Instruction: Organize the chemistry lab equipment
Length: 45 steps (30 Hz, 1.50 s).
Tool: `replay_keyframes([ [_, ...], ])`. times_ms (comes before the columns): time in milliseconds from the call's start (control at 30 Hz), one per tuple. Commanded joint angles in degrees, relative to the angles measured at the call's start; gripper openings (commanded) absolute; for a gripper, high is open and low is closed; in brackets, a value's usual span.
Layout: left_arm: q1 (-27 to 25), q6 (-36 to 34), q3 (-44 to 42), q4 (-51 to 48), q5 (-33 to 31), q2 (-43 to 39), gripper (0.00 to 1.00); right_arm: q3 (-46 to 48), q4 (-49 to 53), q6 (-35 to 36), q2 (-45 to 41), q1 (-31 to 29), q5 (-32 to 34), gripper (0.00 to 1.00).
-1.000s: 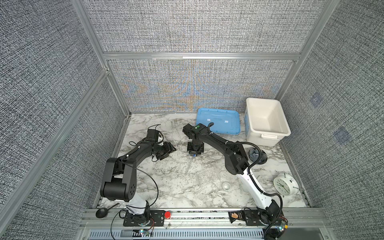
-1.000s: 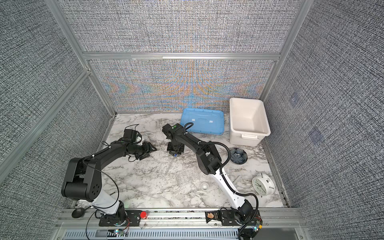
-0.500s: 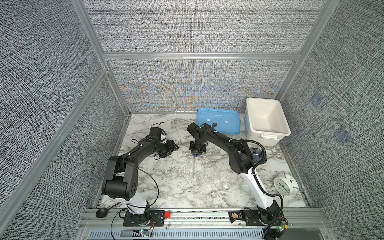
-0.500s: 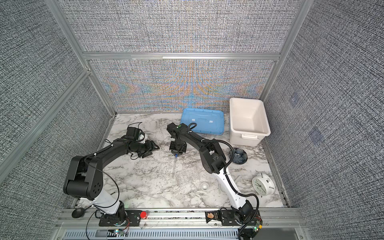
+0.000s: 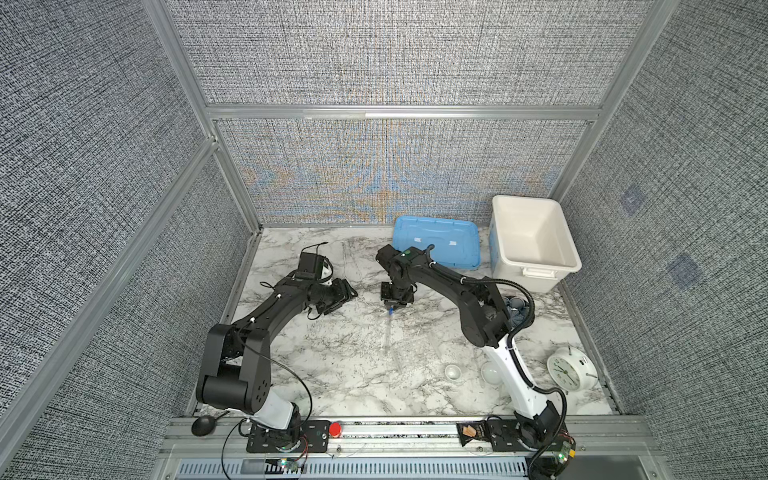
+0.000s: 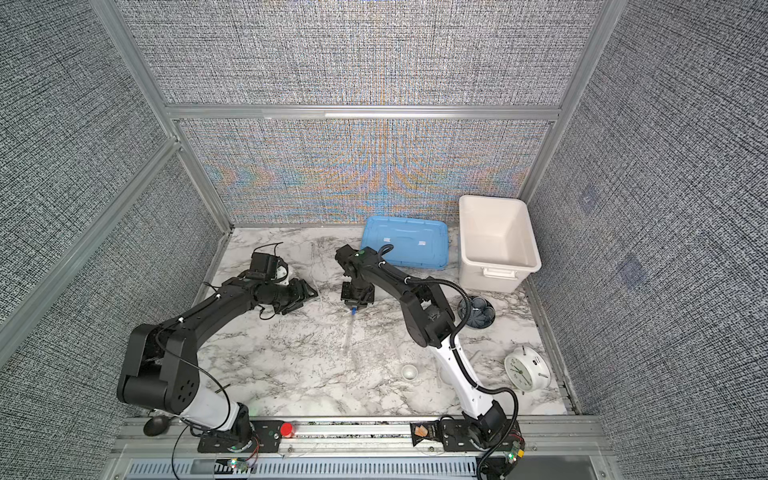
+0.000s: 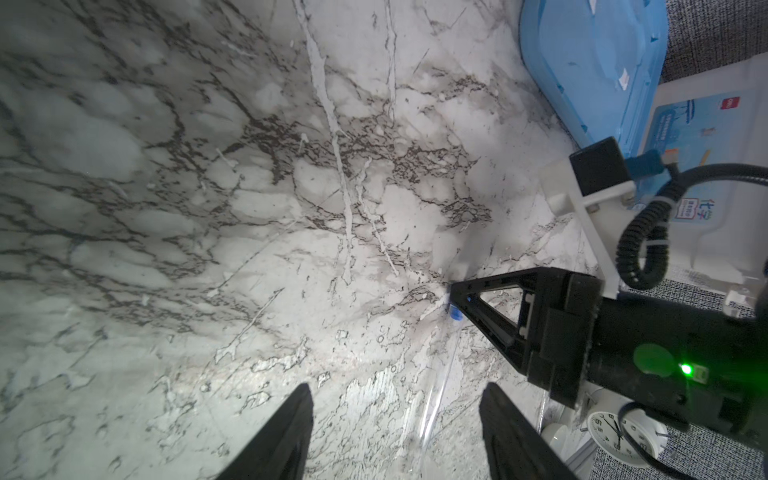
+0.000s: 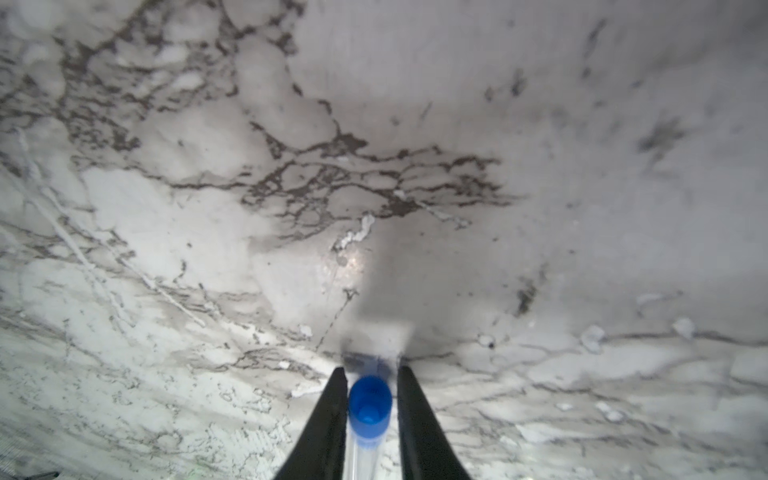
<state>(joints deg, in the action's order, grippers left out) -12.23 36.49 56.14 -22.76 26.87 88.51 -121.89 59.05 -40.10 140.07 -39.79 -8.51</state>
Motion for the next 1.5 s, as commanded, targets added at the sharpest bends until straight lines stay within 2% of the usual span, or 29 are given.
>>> replay_keyframes([
  [0,-0.1,0.6,0.3,0.0,-0.9,-0.7,0.65,1.2,-0.8,0.7,-0.2,0.0,1.8,0.25],
  [167,-0.3,1.1,-1.2,0.5,-1.9,-1.9,0.65,2.3,-1.7,-1.0,-1.1,0.1,-0.3,0.19],
  [500,-0.3,0.0,-1.0,-1.0,-2.1,-2.3,0.65,5.2,-4.3,-3.7,-3.9,0.1,-1.6,0.19],
  [767,-0.3,-2.2,1.3,-3.0,-0.5,-1.9,0.66,10.4,-8.9,-5.0,-10.5,0.1,-0.1,0.19],
  [1233,-0.4,-4.6,4.2,-5.5,4.3,-0.1,0.67,32.8,-22.8,-4.0,-31.6,-0.4,15.1,0.19],
  [1467,-0.9,-4.1,5.2,-6.2,6.8,1.3,0.67,38.4,-23.6,-4.1,-40.9,-2.9,26.2,0.19],
])
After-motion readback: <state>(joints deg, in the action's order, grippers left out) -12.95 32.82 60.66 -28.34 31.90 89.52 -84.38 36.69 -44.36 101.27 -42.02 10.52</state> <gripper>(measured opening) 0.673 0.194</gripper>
